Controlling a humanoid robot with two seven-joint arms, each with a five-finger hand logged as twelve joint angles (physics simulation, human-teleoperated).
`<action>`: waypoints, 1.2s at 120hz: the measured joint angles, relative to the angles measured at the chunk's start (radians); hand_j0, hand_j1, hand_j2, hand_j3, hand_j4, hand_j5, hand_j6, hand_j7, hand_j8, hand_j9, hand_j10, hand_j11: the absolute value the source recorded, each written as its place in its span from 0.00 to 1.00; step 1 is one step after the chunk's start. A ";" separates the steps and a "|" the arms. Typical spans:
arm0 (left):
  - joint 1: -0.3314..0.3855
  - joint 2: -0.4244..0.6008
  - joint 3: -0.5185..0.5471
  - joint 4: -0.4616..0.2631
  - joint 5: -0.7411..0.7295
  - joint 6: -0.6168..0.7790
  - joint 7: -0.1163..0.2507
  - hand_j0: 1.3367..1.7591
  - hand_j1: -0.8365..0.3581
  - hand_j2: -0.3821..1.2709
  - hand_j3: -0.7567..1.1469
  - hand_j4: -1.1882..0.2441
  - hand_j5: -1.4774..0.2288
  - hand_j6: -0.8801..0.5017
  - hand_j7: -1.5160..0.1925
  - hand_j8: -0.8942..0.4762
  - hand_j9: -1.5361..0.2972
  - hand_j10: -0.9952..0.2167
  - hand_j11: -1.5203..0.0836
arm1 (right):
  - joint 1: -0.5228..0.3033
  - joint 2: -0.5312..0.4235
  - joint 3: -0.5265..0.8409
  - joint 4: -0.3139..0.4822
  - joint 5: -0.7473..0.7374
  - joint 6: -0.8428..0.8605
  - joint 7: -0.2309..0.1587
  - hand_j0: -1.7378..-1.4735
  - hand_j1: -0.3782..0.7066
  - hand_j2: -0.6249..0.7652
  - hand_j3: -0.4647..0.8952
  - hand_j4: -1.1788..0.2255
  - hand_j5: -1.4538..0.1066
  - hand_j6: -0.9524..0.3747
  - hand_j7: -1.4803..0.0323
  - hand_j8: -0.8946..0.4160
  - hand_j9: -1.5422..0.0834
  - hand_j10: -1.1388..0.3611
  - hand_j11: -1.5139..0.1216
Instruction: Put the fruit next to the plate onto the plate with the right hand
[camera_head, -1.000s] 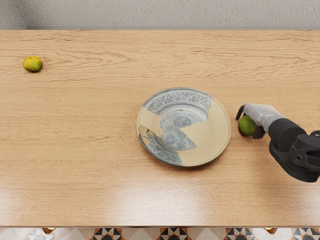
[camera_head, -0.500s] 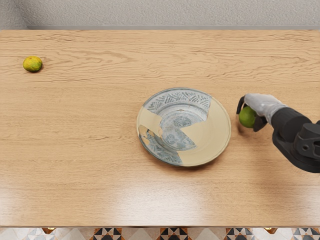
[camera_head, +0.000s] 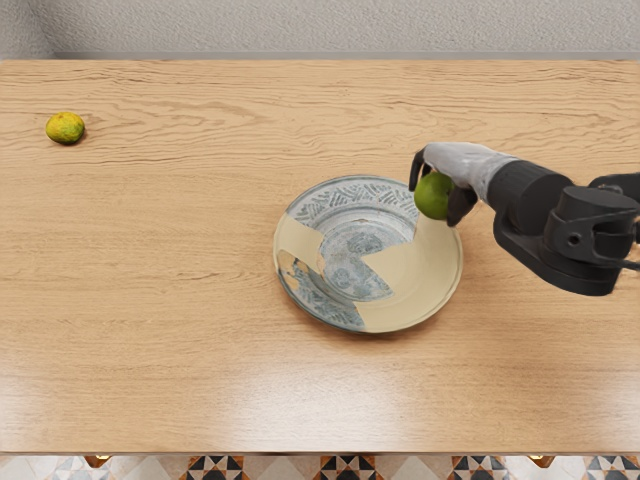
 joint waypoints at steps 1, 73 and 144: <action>0.000 0.000 0.000 0.000 0.000 0.000 0.000 0.76 0.99 0.23 0.40 0.83 0.87 0.64 0.89 0.65 0.84 0.82 0.95 | 0.003 0.005 0.000 0.000 0.003 0.000 0.000 0.31 0.58 0.59 0.34 0.49 0.37 0.47 0.41 0.42 0.40 0.38 0.39; 0.000 0.000 0.001 0.002 0.000 0.000 0.000 0.76 0.99 0.23 0.40 0.83 0.87 0.64 0.89 0.65 0.84 0.82 0.95 | 0.066 0.329 -0.006 -0.126 0.134 -0.017 0.000 0.31 0.47 0.51 0.34 0.53 0.43 0.49 0.49 0.45 0.47 0.43 0.45; -0.001 0.000 0.001 0.002 0.000 0.000 0.000 0.76 0.99 0.23 0.40 0.83 0.87 0.64 0.89 0.65 0.84 0.82 0.95 | -0.360 0.203 0.722 -0.353 0.892 0.753 0.000 0.30 0.05 0.45 0.34 0.82 0.90 0.70 0.95 0.67 0.92 0.74 0.90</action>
